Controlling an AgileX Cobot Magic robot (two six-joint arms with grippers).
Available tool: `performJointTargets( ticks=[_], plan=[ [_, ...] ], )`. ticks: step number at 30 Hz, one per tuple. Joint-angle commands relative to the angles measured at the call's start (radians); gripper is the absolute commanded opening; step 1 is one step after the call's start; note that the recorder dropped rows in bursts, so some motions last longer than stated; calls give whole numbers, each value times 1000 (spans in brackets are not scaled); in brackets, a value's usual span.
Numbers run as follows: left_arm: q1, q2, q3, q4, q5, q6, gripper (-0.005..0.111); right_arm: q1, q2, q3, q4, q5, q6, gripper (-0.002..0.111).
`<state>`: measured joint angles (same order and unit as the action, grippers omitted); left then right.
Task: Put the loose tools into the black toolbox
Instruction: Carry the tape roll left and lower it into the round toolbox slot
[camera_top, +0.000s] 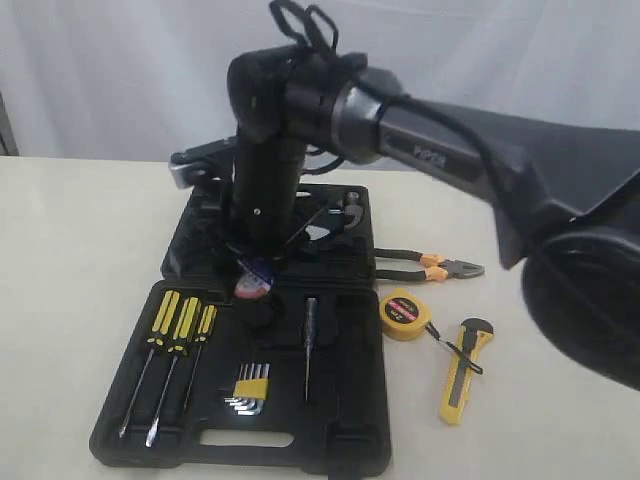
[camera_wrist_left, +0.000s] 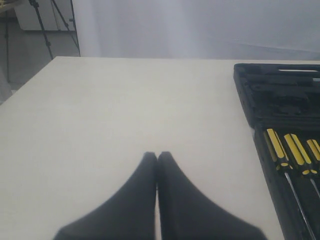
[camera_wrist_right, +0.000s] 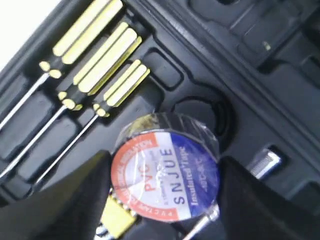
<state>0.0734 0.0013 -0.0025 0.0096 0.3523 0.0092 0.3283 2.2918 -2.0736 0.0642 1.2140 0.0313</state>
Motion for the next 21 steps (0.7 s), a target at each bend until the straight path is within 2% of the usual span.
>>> performJointTargets(
  ticks=[1,9,21],
  plan=[
    [-5,-1,3,-10,-10,-2,0,2,76,-24,-9,7,60,-1],
    [-5,-1,3,-10,-10,-2,0,2,89,-24,-26,-72,71,-1],
    [-5,-1,3,-10,-10,-2,0,2,135,-24,-52,-90,88,-1]
  ],
)
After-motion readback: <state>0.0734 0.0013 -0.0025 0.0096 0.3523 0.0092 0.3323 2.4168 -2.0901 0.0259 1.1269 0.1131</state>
